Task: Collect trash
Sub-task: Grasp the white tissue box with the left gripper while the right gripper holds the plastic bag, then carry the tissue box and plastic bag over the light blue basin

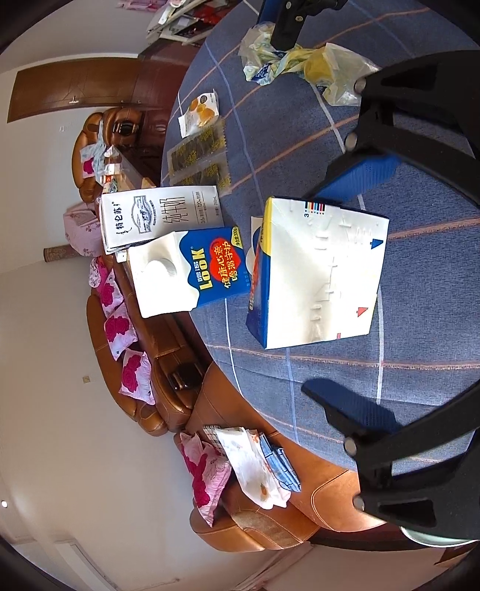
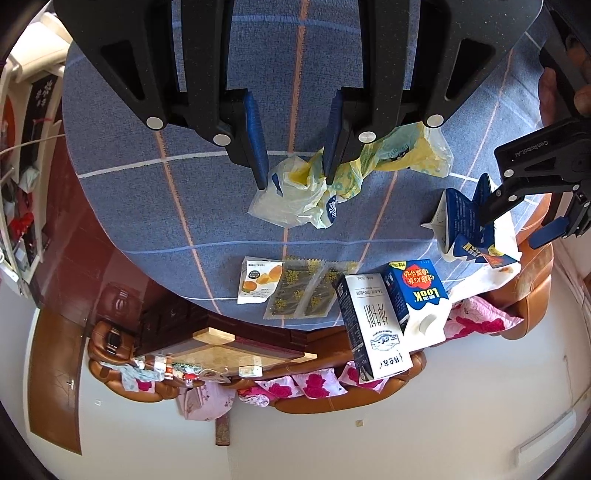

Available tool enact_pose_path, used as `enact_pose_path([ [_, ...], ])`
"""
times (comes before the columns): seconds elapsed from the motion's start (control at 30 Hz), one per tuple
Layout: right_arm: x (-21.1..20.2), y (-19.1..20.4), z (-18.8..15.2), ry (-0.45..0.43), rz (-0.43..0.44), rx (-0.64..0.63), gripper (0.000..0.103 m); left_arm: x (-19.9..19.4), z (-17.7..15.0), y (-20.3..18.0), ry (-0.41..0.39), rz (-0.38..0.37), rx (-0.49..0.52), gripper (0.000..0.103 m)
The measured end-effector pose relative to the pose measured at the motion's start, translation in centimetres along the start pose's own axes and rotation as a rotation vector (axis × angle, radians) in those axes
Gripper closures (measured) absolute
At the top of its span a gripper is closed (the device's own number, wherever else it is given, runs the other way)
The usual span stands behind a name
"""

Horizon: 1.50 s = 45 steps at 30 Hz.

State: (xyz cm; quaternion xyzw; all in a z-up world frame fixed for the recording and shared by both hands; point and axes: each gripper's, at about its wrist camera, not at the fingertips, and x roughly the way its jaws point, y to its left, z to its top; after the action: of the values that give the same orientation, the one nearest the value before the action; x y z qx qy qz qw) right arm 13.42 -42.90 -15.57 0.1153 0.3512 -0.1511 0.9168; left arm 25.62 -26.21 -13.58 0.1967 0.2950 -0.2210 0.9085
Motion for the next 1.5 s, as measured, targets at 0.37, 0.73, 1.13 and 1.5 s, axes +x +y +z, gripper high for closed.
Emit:
enact_pose_path([
  [0.37,-0.9,0.9,0.0,-0.042,0.025,-0.013,0.073,-5.4,-1.8,1.9,-0.04,0.02,-0.05,0.037],
  [0.73,-1.9,5.9,0.2,-0.078,0.14,-0.065,0.073,-9.1,-5.4,7.7,0.02,0.06,-0.182,0.082],
  [1.13,-2.7,8.0,-0.1,-0.089,0.164,-0.094,0.073,-11.7,-5.7,8.6,-0.019,0.065,-0.222,0.083],
  [1.5,-3.0,9.9,0.5,-0.126,0.239,-0.098,0.073,-15.7,-6.8,11.4,-0.079,0.209,-0.245,0.083],
])
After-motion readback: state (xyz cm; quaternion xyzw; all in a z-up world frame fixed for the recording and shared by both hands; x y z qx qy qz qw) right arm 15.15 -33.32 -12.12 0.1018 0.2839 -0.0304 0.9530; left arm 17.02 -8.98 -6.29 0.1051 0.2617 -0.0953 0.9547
